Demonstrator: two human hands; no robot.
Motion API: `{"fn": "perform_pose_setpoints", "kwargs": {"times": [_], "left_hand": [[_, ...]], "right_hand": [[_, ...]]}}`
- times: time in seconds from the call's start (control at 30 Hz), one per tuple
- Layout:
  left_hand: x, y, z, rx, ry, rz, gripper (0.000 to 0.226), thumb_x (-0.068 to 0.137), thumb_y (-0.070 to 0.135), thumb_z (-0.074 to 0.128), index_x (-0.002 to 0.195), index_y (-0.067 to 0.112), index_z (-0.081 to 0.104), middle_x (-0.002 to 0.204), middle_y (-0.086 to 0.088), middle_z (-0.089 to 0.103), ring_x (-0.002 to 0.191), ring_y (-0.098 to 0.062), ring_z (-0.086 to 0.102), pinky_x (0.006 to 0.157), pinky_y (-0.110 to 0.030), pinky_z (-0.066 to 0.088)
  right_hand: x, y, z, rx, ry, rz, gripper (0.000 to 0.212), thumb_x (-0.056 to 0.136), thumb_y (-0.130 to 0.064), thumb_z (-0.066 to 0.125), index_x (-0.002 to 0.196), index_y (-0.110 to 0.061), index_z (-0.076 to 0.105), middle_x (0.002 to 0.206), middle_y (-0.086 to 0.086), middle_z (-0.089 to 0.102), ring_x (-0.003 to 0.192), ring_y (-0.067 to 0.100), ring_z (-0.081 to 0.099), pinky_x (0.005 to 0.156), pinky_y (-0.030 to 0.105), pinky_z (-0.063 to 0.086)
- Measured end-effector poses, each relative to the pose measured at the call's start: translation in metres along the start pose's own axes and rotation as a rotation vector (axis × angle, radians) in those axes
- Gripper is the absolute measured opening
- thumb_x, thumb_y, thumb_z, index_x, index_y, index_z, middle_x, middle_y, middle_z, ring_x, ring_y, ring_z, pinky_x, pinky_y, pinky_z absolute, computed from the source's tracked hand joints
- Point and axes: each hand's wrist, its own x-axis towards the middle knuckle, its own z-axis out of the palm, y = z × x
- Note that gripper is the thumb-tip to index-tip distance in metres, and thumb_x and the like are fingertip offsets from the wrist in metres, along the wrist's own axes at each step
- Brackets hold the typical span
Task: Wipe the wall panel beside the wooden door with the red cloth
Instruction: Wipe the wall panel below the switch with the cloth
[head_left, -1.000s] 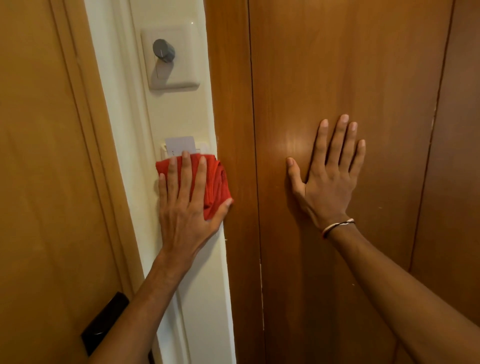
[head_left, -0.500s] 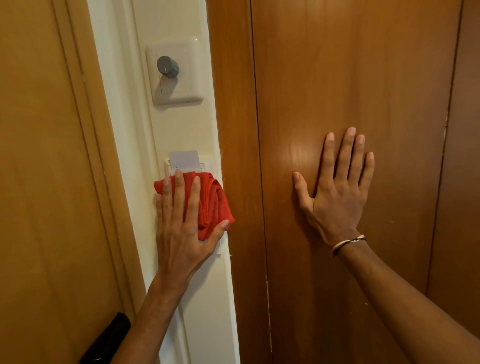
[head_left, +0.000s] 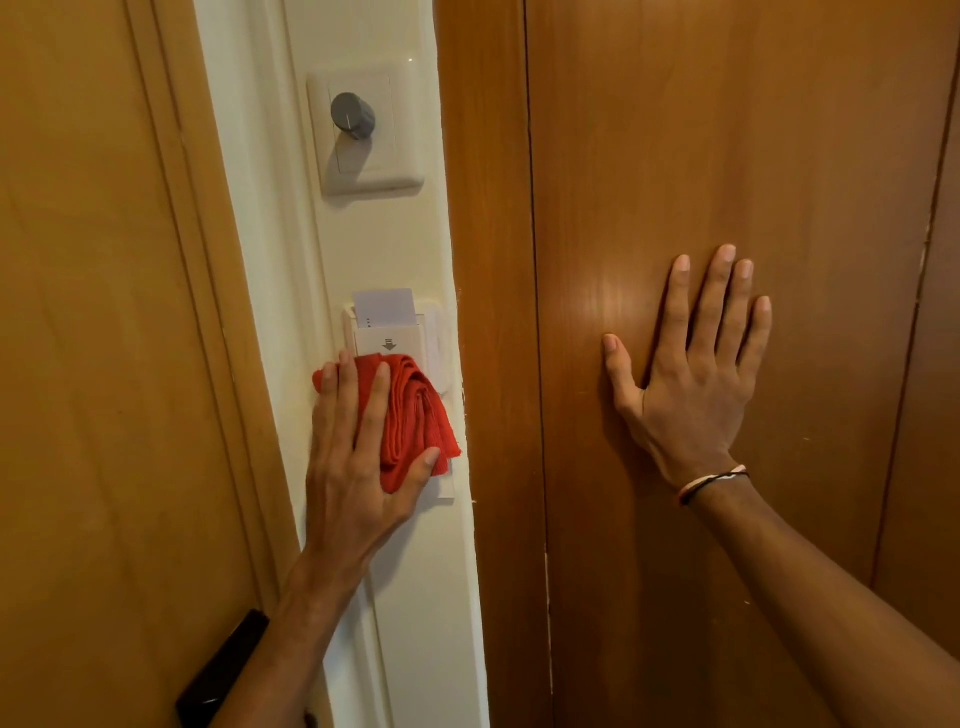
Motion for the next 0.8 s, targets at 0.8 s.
{"fn": "perform_pose_setpoints", "kwargs": {"times": [0.8], "left_hand": [[0.021,0.04,0.005,0.216,0.051,0.042,0.07,0.1,0.051,0.027,0.158,0.014,0.013,0.165,-0.019,0.015,0.154,-0.038,0.009,0.123,-0.06,0.017]], "right_hand": [[-0.002,0.003,0.003,0.001,0.017,-0.016,0.088,0.099,-0.07,0.033,0.165,-0.012,0.023,0.171,0.022,0.022,0.16,0.038,0.021,0.129,0.057,0.022]]}}
